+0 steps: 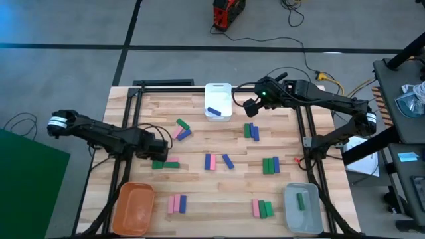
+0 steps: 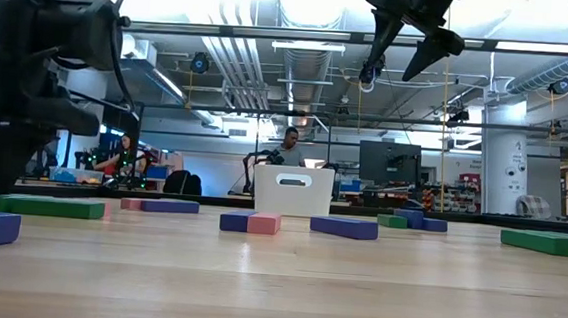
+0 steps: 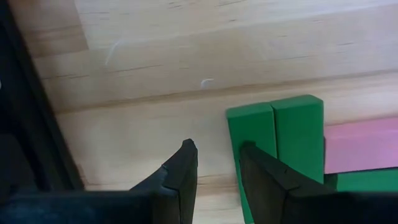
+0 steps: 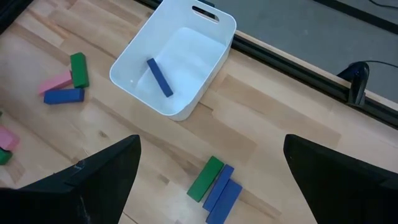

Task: Sort blocks
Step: Put the green block into the gray bin

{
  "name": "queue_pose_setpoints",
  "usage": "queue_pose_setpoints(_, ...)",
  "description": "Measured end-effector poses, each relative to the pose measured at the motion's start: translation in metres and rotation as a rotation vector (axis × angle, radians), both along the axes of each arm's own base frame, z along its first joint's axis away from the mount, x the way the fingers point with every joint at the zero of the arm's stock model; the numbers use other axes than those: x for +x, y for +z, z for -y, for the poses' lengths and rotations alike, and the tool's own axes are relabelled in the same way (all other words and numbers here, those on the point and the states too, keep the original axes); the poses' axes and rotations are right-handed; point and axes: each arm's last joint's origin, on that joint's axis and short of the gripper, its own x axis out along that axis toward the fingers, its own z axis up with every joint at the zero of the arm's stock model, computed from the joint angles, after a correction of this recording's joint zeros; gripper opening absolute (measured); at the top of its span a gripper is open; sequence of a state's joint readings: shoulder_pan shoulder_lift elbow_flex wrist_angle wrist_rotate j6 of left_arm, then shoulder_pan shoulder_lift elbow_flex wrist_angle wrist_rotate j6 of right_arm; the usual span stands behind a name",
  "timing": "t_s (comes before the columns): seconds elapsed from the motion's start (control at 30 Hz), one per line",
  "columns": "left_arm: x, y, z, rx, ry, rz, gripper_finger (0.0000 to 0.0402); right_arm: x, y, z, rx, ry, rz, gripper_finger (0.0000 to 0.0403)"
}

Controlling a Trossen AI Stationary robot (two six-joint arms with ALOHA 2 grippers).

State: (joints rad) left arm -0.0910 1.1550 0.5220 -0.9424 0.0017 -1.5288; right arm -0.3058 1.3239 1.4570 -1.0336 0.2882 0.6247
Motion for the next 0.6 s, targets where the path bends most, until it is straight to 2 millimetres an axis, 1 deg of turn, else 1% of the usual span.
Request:
queue_pose_setpoints(0.3, -0.003, 0.007, 0.000, -0.007, 0.007, 0.060, 0.0098, 0.000, 0.000, 0.000, 0.000, 0.000, 0.000, 0.0386)
queue_pose_setpoints(0.6, -0.001, 0.014, 0.004, -0.128, -0.051, 0.154, 0.0097, 0.000, 0.000, 0.000, 0.000, 0.000, -0.001, 0.0386)
